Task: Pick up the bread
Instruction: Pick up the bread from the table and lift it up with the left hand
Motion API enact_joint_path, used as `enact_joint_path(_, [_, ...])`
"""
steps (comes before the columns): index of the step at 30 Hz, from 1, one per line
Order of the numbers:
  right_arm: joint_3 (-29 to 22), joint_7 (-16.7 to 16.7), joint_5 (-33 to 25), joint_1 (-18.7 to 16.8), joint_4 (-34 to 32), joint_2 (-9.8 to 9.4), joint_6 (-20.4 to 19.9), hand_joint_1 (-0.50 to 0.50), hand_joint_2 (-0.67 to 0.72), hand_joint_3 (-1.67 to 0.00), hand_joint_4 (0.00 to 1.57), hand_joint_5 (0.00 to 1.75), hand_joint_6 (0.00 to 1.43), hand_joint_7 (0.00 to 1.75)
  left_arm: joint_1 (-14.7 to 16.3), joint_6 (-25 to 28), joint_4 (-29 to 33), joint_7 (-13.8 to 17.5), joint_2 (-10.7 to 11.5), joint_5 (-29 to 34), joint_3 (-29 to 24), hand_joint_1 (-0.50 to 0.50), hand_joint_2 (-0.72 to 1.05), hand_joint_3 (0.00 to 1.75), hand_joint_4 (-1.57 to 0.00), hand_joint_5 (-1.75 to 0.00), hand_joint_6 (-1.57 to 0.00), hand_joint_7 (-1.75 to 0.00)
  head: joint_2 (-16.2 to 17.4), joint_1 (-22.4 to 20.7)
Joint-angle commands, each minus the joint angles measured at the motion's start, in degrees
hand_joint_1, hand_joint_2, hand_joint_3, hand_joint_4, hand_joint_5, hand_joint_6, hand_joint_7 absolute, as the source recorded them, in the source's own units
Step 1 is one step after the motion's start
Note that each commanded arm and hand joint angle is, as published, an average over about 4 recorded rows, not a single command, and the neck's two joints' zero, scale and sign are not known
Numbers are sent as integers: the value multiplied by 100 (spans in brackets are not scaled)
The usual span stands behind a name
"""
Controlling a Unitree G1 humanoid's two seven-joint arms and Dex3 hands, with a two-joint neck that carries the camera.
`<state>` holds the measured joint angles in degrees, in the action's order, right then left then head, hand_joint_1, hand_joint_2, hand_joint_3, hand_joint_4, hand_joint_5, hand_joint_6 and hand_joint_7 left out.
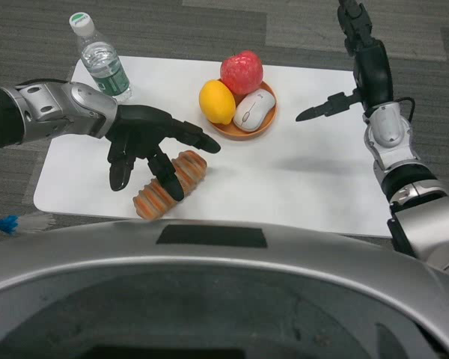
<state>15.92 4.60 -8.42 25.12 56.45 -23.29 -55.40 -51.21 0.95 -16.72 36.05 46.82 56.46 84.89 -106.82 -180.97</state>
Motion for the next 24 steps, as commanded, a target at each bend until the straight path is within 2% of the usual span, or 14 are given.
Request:
enact_joint_path(1, [25,23,-73,-51,42,0,11,-33,-3,0,0,0,0,0,217,-11,-205,3,-138,23,-51,50,-28,9,-117,0,0,-35,27,63])
enact_joint_path(5, [67,23,-84,-31,57,-26,11,-33,-3,0,0,0,0,0,340,-42,-425,-1,-281,-48,-97,50,-28,9,-113,0,0,-35,54,106])
enact_joint_path(11, [115,23,-110,13,108,-55,11,-36,-3,0,0,0,0,0,540,-130,-765,-1,-494,-237,-251,50,-28,9,-94,0,0,-35,48,142])
enact_joint_path(16, [126,23,-116,28,130,-70,11,-35,-3,0,0,0,0,0,590,-139,-987,-1,-582,-474,-368,50,-28,9,-88,0,0,-35,55,141])
enact_joint_path(24, [113,23,-127,28,139,-77,11,-38,-3,0,0,0,0,0,586,-150,-1268,8,-595,-579,-469,50,-28,9,-86,0,0,-31,40,16])
